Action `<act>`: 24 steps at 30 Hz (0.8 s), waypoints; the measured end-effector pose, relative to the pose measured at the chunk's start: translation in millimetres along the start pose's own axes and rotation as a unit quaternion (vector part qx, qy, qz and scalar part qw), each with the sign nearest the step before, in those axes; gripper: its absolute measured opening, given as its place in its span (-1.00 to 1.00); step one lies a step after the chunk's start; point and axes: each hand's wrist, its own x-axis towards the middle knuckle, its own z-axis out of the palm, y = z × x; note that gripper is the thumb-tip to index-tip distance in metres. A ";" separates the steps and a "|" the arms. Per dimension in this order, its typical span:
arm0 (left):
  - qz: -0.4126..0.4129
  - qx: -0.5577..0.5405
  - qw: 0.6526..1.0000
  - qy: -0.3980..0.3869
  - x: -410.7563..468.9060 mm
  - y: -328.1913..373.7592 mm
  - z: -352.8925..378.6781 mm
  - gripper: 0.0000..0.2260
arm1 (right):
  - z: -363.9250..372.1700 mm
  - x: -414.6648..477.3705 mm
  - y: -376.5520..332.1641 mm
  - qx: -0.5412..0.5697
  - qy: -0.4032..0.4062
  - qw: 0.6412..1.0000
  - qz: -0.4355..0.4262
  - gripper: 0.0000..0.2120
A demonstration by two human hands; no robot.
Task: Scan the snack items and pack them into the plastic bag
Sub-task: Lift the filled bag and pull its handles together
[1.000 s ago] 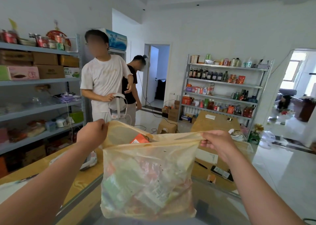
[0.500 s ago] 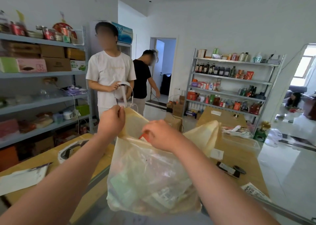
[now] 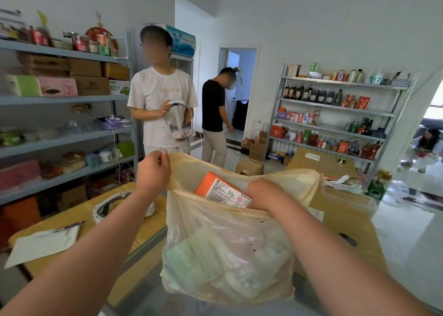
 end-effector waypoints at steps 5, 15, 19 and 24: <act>0.040 -0.017 0.999 0.002 -0.5 8.5 10.4 -0.67 | -7.7 -19.6 33.0 0.208 0.171 0.962 -0.044 -0.79; 0.050 -0.002 0.997 -0.058 -2.1 0.6 -2.6 -0.73 | -15.0 -58.5 110.9 0.310 0.000 0.912 0.268 -0.83; 0.014 0.142 0.954 -0.265 9.5 -1.0 -18.1 -0.86 | -7.0 -61.3 119.5 0.437 0.127 0.845 0.279 -0.85; 0.089 0.213 0.950 -0.213 19.6 1.4 -33.5 -0.84 | -5.3 -55.0 116.8 0.492 0.256 0.786 0.273 -0.84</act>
